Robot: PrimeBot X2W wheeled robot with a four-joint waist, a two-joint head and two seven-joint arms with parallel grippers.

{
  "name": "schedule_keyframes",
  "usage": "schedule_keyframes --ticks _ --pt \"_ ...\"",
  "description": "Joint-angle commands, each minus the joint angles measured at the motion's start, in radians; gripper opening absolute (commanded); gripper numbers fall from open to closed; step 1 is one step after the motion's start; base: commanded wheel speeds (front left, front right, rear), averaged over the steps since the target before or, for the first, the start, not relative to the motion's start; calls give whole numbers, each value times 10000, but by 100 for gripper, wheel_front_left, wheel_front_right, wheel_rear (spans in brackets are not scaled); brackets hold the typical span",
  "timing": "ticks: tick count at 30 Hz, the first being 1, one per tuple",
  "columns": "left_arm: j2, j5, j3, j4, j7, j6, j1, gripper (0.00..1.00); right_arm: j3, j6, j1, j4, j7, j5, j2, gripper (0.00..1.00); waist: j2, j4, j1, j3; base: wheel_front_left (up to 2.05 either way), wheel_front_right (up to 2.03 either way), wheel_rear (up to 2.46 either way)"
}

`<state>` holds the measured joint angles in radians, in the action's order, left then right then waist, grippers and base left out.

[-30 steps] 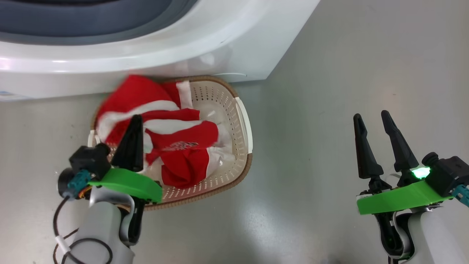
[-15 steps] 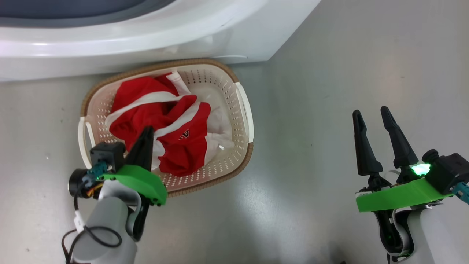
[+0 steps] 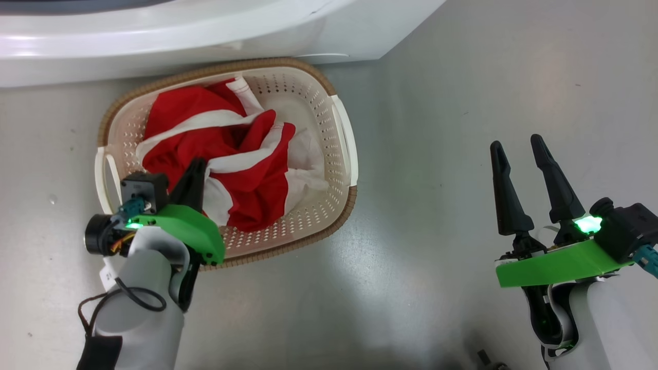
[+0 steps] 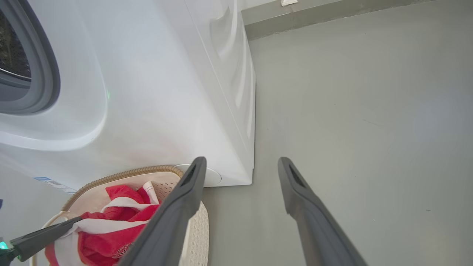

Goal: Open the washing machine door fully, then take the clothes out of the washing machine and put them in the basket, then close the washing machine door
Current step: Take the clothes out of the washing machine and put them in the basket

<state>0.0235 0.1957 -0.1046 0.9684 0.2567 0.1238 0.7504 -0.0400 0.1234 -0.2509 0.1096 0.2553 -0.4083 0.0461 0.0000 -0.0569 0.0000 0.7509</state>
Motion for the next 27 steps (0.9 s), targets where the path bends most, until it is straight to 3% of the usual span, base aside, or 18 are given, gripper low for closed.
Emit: schedule_keyframes --ticks 1,5,8,10,13,27 --pt "267 -70 270 -12 51 29 -82 0 -209 73 95 -253 65 148 41 100 0 12 0 39 0 0 0" --pt "267 14 311 112 51 36 66 1 -192 73 45 -260 65 185 41 100 0 43 0 78 0 0 0" --pt "267 113 360 78 51 41 86 40 -183 73 17 -225 65 193 41 100 0 69 0 40 0 0 0" --pt "267 168 412 24 51 45 21 53 -170 73 26 -190 65 199 41 100 0 91 0 -65 0 0 0" --pt "267 278 472 -79 51 50 -144 97 -99 73 75 -155 65 218 41 100 0 131 0 -260 0 0 0" --pt "267 801 638 -1258 51 66 -1283 100 90 73 404 52 65 491 41 100 0 354 0 -1737 0 0 0"
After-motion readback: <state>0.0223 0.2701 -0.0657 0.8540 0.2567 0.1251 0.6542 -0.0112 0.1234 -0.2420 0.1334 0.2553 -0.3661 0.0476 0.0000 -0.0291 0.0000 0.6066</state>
